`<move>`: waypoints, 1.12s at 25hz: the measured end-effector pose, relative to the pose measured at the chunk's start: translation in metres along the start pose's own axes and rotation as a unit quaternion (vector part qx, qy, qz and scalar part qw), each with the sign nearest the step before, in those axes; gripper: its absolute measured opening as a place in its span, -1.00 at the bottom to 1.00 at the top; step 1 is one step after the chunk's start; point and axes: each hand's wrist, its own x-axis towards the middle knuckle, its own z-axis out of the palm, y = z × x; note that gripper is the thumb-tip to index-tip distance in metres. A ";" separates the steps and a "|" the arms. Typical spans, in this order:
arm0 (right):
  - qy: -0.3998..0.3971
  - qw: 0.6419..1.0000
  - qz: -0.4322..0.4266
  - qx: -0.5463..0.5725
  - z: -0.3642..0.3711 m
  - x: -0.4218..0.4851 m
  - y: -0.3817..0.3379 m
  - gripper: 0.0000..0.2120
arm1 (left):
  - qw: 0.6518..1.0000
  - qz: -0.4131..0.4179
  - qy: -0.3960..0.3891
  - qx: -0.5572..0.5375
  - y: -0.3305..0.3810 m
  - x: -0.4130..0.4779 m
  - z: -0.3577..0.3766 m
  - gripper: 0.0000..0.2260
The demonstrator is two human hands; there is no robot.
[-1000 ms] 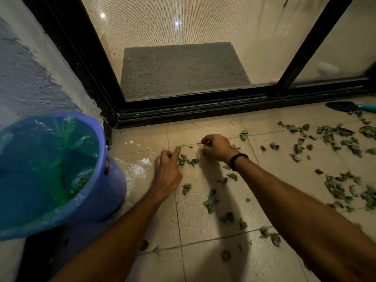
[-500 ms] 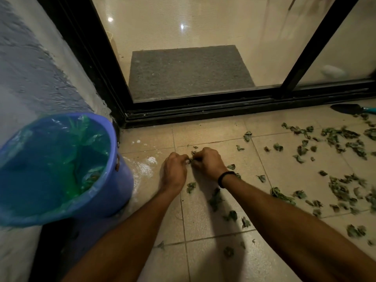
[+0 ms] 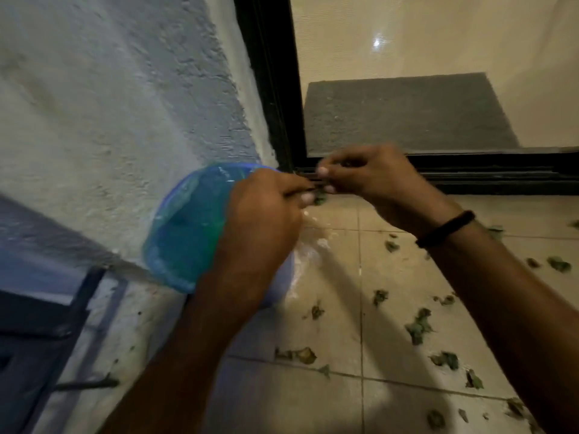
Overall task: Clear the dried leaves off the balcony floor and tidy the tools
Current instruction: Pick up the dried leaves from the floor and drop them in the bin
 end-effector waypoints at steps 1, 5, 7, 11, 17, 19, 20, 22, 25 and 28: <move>-0.035 0.999 -0.015 0.005 0.020 0.003 -0.016 -0.87 | 0.998 -0.038 0.000 0.043 -0.010 -0.003 -0.021 -0.84; -0.105 0.970 -0.080 -0.205 0.089 0.022 -0.031 -0.86 | 0.964 -0.176 -0.052 0.193 -0.048 0.001 -0.053 -0.80; -0.131 0.940 -0.067 -0.308 0.104 0.031 -0.024 -0.78 | 0.957 -0.208 -0.067 0.189 -0.067 0.002 -0.052 -0.80; -0.164 0.970 0.025 -0.178 0.097 0.027 -0.022 -0.71 | 0.953 -0.288 -0.085 0.042 -0.096 -0.002 -0.048 -0.69; -0.166 0.984 0.064 0.010 0.073 0.012 -0.039 -0.79 | 0.969 -0.245 0.011 0.038 -0.084 -0.003 -0.055 -0.56; -0.129 0.987 0.064 0.074 0.069 0.009 -0.042 -0.79 | 0.978 -0.199 0.056 -0.007 -0.064 -0.004 -0.059 -0.68; -0.099 0.988 0.066 0.097 0.062 0.009 -0.042 -0.80 | 0.982 -0.170 0.066 -0.041 -0.049 -0.006 -0.060 -0.77; -0.035 0.990 0.070 0.117 0.043 0.008 -0.040 -0.83 | 0.987 -0.110 0.061 -0.104 -0.016 -0.014 -0.059 -0.87; 0.062 0.993 0.078 0.062 0.014 0.005 -0.003 -0.86 | 0.981 -0.050 -0.066 -0.177 0.022 -0.038 -0.043 -0.85; 0.101 0.980 0.087 -0.146 0.010 -0.007 0.072 -0.94 | 0.949 -0.081 -0.271 -0.137 0.015 -0.068 0.008 -0.82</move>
